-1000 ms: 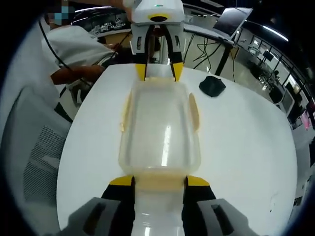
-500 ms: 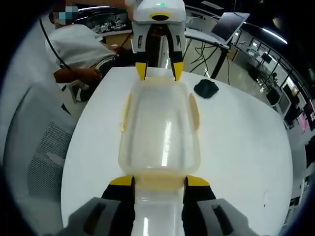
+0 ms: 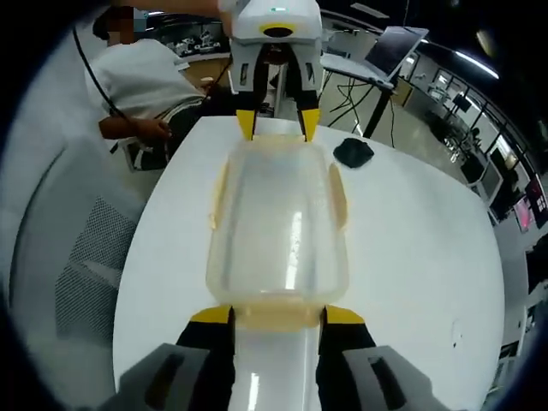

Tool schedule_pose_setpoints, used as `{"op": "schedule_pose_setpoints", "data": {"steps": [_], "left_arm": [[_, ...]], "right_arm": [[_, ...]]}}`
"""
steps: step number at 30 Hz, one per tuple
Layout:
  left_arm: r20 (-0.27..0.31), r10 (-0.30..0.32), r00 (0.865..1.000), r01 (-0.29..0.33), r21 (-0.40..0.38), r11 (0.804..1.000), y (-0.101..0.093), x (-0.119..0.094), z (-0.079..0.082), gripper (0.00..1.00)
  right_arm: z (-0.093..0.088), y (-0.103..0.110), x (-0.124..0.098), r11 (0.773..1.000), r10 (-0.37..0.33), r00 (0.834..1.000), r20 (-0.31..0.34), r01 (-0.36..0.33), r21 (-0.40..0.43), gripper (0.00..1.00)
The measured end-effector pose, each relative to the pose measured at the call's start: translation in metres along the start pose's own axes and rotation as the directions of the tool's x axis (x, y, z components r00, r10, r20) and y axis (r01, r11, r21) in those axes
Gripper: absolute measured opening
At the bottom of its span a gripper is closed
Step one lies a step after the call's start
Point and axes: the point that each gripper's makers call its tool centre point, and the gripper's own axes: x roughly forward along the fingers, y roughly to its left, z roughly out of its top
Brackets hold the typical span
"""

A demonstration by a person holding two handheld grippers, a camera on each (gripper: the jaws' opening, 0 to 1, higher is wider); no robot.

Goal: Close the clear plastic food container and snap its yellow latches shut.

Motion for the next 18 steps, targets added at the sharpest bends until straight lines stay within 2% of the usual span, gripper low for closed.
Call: {"op": "schedule_pose_setpoints", "data": {"steps": [18], "left_arm": [[-0.002, 0.007, 1.0, -0.007, -0.018, 1.0, -0.013, 0.007, 0.043, 0.35]], "right_arm": [[-0.033, 0.01, -0.027, 1.0, -0.002, 1.0, 0.003, 0.002, -0.01, 0.34]]}}
